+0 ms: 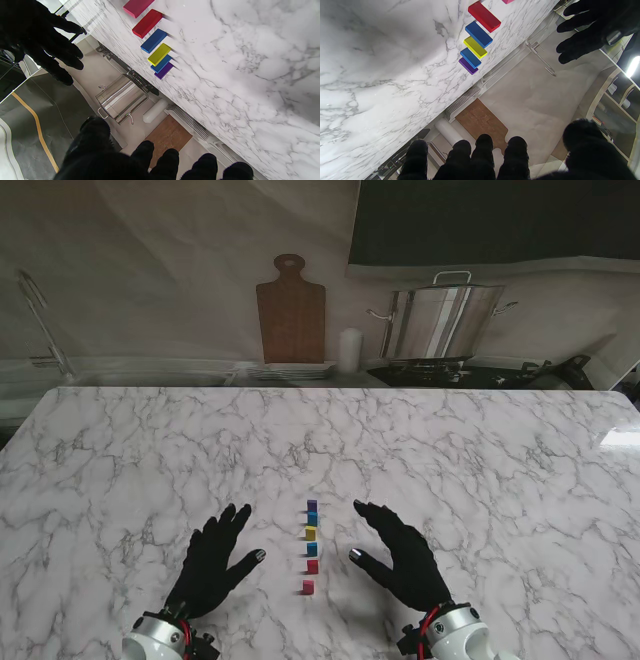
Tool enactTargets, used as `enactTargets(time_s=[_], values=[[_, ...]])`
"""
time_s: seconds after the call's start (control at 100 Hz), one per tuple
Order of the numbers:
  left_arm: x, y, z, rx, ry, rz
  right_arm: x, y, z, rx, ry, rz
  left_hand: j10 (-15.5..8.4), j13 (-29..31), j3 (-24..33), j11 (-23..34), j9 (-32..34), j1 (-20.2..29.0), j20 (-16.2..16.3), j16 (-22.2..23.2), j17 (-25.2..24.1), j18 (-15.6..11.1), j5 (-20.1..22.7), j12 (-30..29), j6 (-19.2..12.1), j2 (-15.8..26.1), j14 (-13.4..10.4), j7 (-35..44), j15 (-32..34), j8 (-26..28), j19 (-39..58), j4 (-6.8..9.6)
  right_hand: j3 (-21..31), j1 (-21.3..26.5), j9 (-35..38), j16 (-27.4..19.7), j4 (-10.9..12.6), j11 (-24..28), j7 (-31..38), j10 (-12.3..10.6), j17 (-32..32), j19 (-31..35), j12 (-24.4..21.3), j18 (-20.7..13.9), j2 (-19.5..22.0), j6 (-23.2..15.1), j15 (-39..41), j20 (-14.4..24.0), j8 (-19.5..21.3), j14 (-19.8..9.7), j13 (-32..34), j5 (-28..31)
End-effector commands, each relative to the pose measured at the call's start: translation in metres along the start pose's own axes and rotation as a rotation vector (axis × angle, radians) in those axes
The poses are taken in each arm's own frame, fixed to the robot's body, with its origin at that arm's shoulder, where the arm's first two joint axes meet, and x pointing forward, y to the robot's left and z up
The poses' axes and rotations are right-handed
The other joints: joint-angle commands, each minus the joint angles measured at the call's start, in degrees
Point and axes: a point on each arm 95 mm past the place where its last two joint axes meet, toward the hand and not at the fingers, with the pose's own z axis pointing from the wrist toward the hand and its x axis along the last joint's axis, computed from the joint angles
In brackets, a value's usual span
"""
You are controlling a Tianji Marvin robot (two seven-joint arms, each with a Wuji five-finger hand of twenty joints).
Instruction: Arrange dominoes in a row
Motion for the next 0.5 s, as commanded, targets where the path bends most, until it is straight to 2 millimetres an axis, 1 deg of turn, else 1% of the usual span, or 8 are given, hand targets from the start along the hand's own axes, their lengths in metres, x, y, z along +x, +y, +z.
enactTargets(time_s=[0.0,0.09,0.49], values=[[0.004,0.0026,-0.0027,-0.019,0.014,-0.008,-0.0029,-0.0043,-0.0031,0.012,-0.006,0.001,-1.49,-1.71,-0.73,-0.96,-1.75,1.1,-1.49,-1.39,0.49,-0.58,-1.47,-0.63,-1.1,3.6,-1.95,-1.64,-0.69,-1.01,-1.57,1.26,-1.46,-0.44,-1.7,0.38,-0.67,0.07,-1.98,-1.87,-1.32,0.53,-0.06,-0.44,1.92,-2.33,-1.35,1.15,-1.13,-1.08,-1.42,-1.6],[0.0046,0.0015,-0.0041,-0.017,0.018,-0.015,-0.002,-0.0034,-0.0031,0.006,0.0,0.0,-1.52,-1.71,-0.72,-0.96,-1.75,1.35,-1.56,-1.41,0.48,-0.59,-1.45,-0.63,-1.09,3.58,-2.08,-1.61,-0.64,-1.04,-1.53,1.27,-1.76,-0.23,-1.77,0.4,-0.58,0.12,-2.03,-1.56,-1.24,0.58,-0.05,-0.29,1.98,-2.27,-1.35,1.45,-1.75,-1.06,-1.44,-1.48],[0.0051,0.0024,-0.0077,-0.024,0.021,-0.017,0.0003,-0.0051,-0.0047,0.005,0.021,0.01,-1.41,-1.66,-0.84,-0.96,-1.76,1.82,-1.69,-1.53,0.5,-0.7,-1.47,-0.63,-0.89,3.64,-2.31,-1.48,-0.58,-0.91,-1.47,1.26,-2.08,0.42,-1.91,0.73,-0.35,0.6,-1.78,-1.55,-1.19,0.98,0.14,-0.03,1.61,-2.57,-1.2,2.69,-3.22,-0.44,-1.07,-1.34]])
